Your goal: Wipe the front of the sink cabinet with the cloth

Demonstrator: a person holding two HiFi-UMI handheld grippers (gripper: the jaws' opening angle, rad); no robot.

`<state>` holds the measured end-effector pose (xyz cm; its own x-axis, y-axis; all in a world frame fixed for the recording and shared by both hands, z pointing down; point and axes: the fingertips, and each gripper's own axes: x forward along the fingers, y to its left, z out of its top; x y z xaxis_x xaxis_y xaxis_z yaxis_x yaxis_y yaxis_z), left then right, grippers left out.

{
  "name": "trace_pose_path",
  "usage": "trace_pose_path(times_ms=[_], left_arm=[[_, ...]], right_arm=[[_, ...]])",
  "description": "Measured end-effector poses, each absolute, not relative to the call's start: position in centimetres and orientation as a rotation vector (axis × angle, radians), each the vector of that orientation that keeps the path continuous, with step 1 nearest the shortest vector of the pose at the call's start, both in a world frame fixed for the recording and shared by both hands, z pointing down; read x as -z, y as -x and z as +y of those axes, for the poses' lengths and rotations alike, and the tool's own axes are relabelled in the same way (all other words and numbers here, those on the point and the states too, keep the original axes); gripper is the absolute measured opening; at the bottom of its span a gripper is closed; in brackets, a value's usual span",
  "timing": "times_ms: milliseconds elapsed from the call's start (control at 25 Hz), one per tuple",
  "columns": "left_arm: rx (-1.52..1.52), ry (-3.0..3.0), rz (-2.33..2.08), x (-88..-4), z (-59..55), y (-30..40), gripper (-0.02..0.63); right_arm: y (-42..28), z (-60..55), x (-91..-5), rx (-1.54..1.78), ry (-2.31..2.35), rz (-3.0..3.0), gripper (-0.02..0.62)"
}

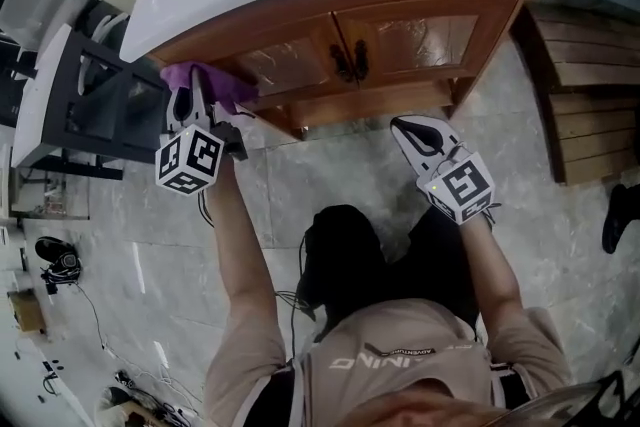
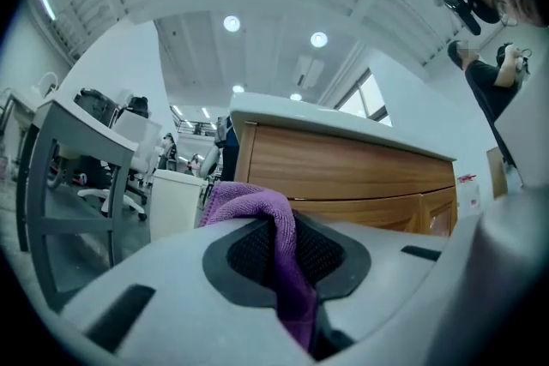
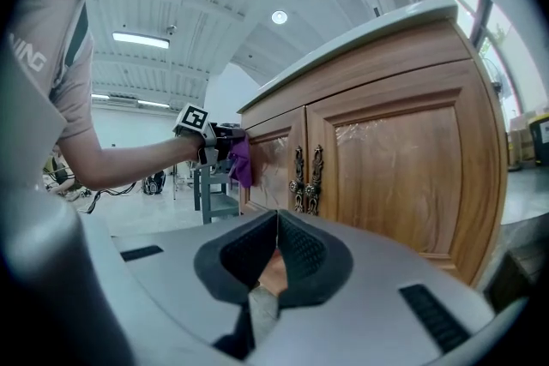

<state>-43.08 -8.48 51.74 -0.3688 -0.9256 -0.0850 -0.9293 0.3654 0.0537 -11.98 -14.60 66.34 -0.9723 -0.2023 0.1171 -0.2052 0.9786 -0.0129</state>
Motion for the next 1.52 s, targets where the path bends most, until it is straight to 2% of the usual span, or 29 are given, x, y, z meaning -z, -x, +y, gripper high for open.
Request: trace_pose_path(times_ms=[320, 720, 1520], left_arm=[[-0.133, 1.821, 2.521, -51.6, -11.0, 38.8, 0.037], [-0.13, 2.045, 2.333, -51.2, -16.4, 29.3, 0.037], [-0.016, 2.468, 1.834, -52.3, -27.7, 9.1, 0.037]], right_arm=[[11.6, -15.2, -64.1, -0.026, -0.346, -3.048, 0.012], [8.5, -15.8, -65.0, -0.056, -0.451, -3.022, 0.012], [-2.3, -19.0, -65.6, -0.098, -0.834, -2.932, 0.012]])
